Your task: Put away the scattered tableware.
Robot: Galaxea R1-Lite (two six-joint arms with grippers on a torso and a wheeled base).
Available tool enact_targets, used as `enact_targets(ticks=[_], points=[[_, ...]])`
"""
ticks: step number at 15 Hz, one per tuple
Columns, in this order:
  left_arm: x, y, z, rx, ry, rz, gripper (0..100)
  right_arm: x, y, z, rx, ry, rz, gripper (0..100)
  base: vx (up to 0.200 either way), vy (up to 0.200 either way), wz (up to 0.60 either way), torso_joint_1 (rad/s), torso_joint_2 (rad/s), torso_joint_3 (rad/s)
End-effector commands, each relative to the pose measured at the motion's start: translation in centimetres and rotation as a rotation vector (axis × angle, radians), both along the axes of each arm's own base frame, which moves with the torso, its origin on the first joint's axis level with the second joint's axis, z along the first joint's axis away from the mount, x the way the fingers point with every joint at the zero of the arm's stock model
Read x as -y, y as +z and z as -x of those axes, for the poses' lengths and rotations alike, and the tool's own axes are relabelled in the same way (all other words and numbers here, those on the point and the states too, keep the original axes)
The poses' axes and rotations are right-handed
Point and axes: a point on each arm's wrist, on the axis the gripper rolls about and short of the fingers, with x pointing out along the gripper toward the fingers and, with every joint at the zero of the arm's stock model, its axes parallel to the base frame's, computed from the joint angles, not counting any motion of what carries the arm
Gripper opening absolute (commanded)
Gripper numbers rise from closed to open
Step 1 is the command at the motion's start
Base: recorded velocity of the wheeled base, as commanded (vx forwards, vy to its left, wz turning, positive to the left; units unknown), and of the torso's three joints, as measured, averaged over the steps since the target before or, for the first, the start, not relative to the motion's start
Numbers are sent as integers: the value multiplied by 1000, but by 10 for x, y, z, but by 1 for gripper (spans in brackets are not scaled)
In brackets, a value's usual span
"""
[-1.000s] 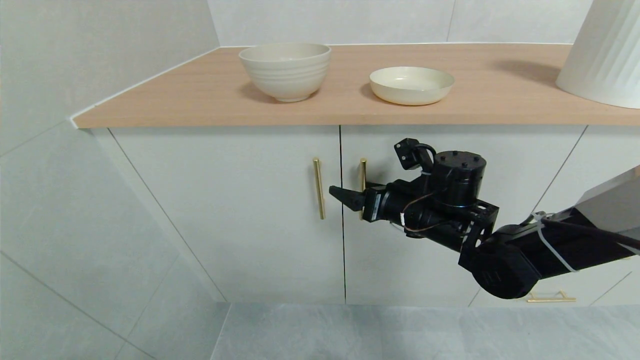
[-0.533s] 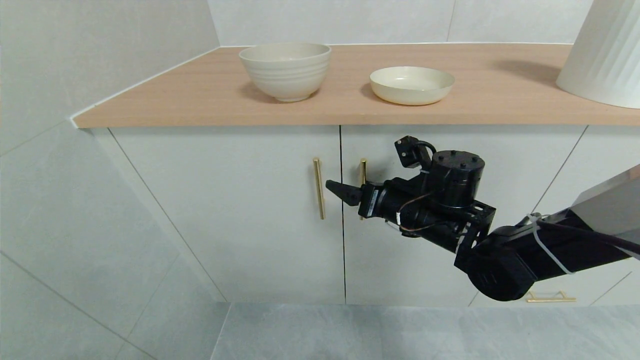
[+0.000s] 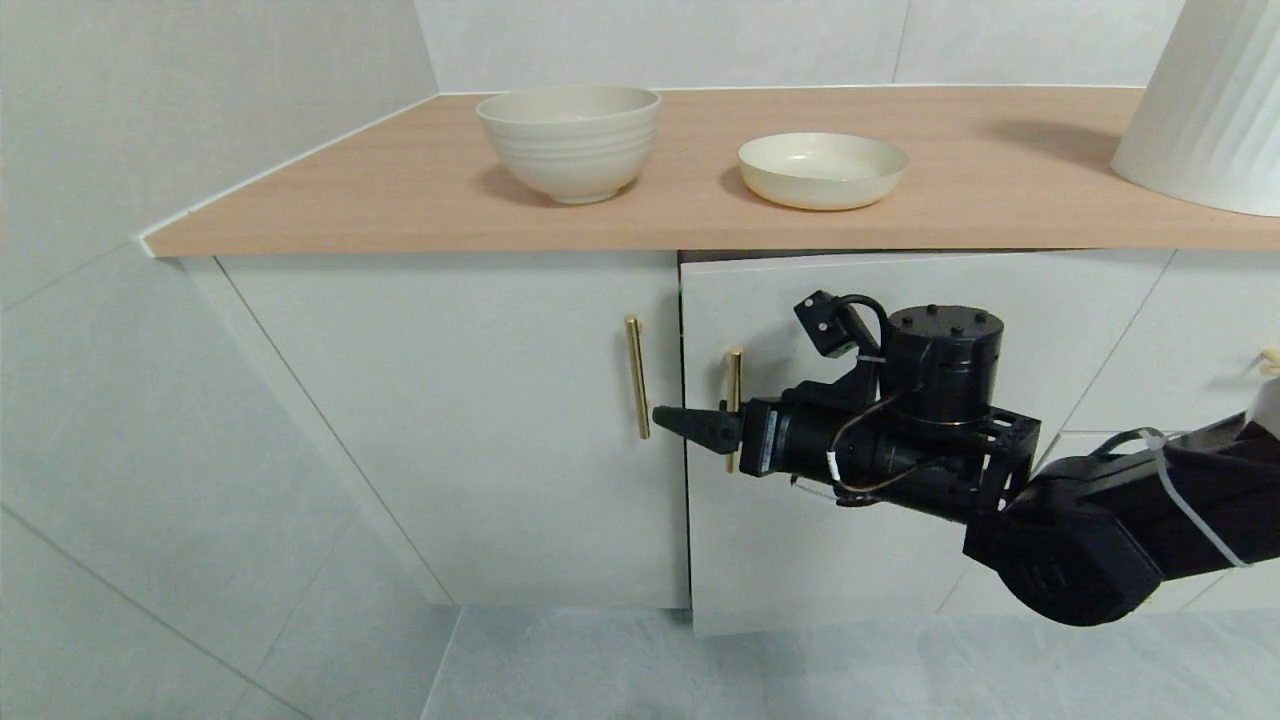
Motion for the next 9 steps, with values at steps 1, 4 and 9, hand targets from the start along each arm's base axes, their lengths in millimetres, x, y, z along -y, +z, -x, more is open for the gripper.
enact_targets(ticks=[1,4,9], points=[[0,0,0,0,0,0,100,9,17,13,29,18,-27,100,0,0,0,0,0,0],[0,0,0,0,0,0,100,13,17,32,15,61,-18,100,0,0,0,0,0,0],[0,0,0,0,0,0,100,2,2,64,-33,151,24,100,0,0,0,0,0,0]])
